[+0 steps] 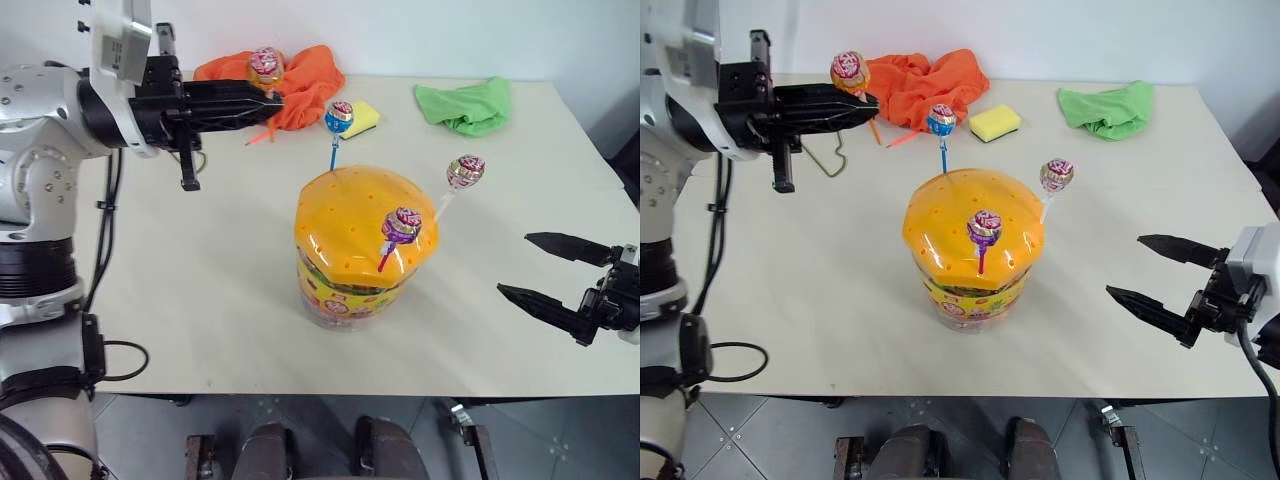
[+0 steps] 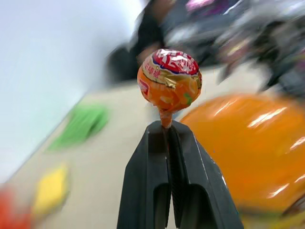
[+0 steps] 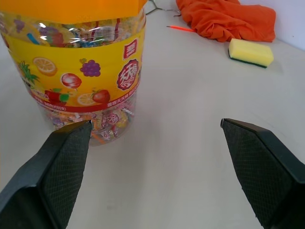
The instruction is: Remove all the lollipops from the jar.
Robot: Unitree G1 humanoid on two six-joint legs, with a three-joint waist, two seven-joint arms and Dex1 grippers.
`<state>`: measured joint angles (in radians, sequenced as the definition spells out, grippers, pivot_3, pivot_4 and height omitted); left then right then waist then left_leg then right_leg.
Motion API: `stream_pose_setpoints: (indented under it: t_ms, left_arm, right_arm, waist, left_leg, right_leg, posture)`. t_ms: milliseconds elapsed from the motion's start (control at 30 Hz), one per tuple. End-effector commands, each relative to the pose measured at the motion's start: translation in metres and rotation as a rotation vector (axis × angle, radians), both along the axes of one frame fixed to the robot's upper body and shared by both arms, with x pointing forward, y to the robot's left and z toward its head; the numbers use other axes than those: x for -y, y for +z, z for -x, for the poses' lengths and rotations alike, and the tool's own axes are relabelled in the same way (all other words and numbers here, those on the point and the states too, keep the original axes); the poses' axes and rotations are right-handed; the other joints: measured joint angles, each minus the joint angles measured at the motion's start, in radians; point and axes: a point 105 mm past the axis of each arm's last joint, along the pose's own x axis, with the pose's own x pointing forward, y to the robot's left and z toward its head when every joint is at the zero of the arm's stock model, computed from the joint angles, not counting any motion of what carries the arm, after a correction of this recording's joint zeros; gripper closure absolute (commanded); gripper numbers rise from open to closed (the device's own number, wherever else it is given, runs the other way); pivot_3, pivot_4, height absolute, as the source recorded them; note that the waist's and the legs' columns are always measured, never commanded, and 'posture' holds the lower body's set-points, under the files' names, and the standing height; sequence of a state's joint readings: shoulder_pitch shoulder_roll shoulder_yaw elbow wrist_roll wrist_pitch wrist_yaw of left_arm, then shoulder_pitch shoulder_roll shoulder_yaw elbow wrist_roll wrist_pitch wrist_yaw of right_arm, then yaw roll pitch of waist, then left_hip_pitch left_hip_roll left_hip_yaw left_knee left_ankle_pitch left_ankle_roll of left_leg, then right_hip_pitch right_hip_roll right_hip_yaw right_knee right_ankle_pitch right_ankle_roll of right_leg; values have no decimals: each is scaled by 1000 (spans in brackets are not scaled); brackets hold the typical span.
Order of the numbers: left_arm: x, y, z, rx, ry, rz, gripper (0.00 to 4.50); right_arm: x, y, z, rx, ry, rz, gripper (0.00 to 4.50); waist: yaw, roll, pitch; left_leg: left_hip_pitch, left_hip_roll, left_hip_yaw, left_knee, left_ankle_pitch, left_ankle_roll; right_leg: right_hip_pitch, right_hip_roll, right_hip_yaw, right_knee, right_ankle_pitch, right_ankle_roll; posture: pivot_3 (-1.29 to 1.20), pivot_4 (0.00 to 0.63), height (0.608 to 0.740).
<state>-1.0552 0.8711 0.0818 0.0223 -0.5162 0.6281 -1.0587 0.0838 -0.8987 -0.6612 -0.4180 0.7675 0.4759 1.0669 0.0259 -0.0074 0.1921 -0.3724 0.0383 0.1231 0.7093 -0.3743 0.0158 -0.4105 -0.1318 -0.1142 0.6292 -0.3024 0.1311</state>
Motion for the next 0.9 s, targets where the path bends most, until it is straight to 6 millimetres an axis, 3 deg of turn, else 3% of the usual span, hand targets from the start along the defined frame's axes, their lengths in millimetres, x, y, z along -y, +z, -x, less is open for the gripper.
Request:
stream_pose_setpoints:
  t_ms: [33, 100, 233, 433, 633, 833, 900]
  left_arm:
    - [-27, -11, -22, -111, 292, -15, 4494]
    - [-46, -22, -30, -107, 416, 8, 4494]
    - [-82, -81, -30, -324, 630, -171, 4494]
    - [-133, -128, -34, -458, 909, -272, 4494]
    - [-157, -154, -27, -581, 1018, -371, 4494]
    - [-152, -152, -26, -618, 1019, -392, 4494]
    - [-151, -151, -25, -617, 1009, -404, 4017]
  right_arm:
    - [-2, 7, -1, 27, 21, 24, 0]
    - [-2, 8, -4, 24, 31, 24, 0]
    - [-4, 9, -11, 22, 45, 25, 0]
    - [-8, 6, -12, 6, 69, 12, 0]
    - [-9, 4, -13, 4, 72, 10, 0]
    - [-10, 4, -14, 9, 74, 8, 0]
    - [-10, 4, -14, 11, 71, 8, 0]
  waist:
    - [2, 0, 0]
    - [0, 0, 0]
    - [-3, 0, 0]
    - [5, 0, 0]
    - [3, 0, 0]
    - [3, -1, 0]
    - [1, -1, 0]
  left_leg:
    - [0, 0, 0, 0, 0, 0]
    - [0, 0, -1, 0, 0, 0]
    - [1, 0, -1, -1, 0, 0]
    - [0, -1, 0, -2, 0, 0]
    - [0, -1, 0, -2, 0, 0]
    - [0, -1, 0, -2, 0, 0]
    - [0, -1, 0, -2, 0, 0]
  right_leg:
    - [0, 0, 0, 0, 0, 0]
    - [1, 0, 0, 0, 0, 0]
    - [0, 0, 0, 0, 0, 0]
    - [0, 0, 0, -1, 0, 0]
    - [0, -1, 0, -1, 0, 0]
    - [0, -1, 0, -1, 0, 0]
    - [0, -1, 0, -1, 0, 0]
  posture:
    - [0, 150, 740]
    - [0, 150, 740]
    - [0, 150, 740]
    - [0, 150, 740]
    - [0, 150, 740]
    - [0, 150, 740]
    - [0, 150, 740]
